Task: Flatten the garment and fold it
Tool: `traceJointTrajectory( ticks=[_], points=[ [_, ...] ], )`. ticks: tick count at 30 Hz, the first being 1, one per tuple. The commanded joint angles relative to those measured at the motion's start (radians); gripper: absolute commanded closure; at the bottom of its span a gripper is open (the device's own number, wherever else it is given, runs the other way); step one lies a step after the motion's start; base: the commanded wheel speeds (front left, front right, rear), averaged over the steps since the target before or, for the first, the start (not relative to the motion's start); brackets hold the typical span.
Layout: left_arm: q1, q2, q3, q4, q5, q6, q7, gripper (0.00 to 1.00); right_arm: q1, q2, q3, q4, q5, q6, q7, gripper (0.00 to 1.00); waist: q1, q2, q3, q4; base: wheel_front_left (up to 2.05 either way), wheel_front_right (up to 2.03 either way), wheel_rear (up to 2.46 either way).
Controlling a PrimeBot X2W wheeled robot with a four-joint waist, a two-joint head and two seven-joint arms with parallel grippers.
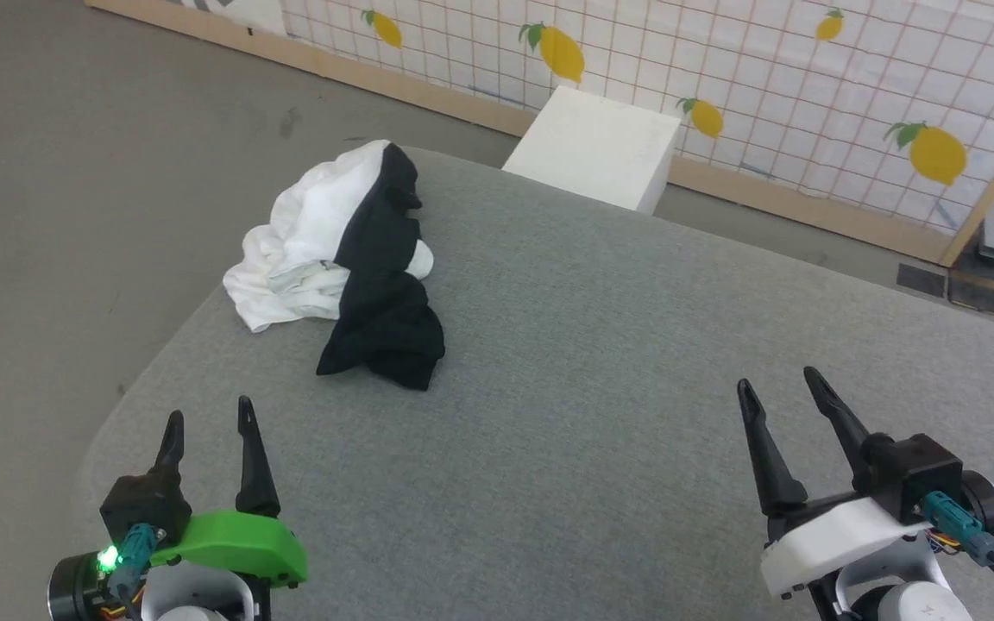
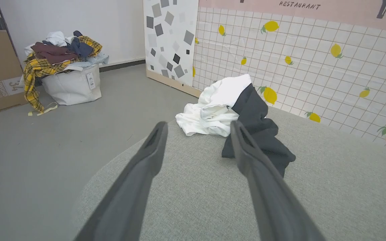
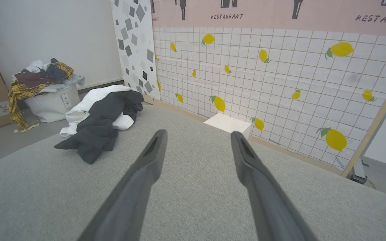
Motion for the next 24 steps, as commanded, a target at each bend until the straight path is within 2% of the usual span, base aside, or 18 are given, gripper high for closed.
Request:
traceJointTrajectory(
  ticks=[1, 24],
  points=[
    [0.009, 0.01, -0.001, 0.003, -0.011, 0.007, -0.012, 0.0, -0.016, 0.001, 0.002, -0.001, 0.009, -0.001, -0.01, 0.0, 0.0, 0.0, 0.002, 0.015, 0.0, 0.0, 0.0],
    [0.001, 0.019, -0.018, 0.023, -0.064, 0.047, -0.062, 0.0, -0.032, 0.001, 0.009, 0.001, 0.023, -0.002, -0.034, 0.0, 0.0, 0.0, 0.018, 0.135, 0.0, 0.0, 0.0]
  ],
)
